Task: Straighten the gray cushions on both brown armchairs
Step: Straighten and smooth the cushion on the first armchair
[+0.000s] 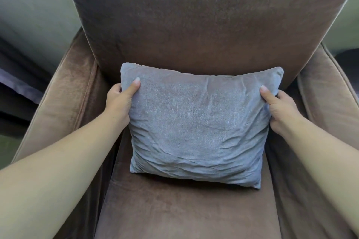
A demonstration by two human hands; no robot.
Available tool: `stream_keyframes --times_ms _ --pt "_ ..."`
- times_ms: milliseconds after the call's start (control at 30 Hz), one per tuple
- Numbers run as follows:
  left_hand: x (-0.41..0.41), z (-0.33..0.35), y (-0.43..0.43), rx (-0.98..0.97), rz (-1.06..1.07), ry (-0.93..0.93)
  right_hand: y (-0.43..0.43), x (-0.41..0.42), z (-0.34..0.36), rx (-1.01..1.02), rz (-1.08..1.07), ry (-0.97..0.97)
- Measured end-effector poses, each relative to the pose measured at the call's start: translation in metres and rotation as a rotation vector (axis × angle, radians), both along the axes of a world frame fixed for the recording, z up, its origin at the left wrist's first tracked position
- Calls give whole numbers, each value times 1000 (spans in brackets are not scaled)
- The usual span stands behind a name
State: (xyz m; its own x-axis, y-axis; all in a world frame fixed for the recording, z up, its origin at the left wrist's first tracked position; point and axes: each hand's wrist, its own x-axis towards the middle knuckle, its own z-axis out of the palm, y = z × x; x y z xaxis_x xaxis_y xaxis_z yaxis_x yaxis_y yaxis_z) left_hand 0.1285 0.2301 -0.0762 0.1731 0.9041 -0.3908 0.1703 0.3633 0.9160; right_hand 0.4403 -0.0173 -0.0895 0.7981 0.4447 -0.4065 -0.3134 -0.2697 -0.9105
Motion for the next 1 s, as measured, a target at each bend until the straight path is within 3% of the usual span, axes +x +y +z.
stream_keyframes --times_ms 167,367,567,767,1000 --pt "3 -5 -7 -13 21 99 -3 -9 -2 -26 23 -8" --pt "2 29 -31 -21 -50 98 -24 -21 30 -226 98 -155" --pt "-3 135 -57 147 -263 265 -30 -40 130 -254 195 -63" --pt "-27 276 -109 399 -552 496 -50 -79 258 -342 437 -317" --pt "-56 374 -204 495 -724 651 -117 -136 370 -458 584 -531"
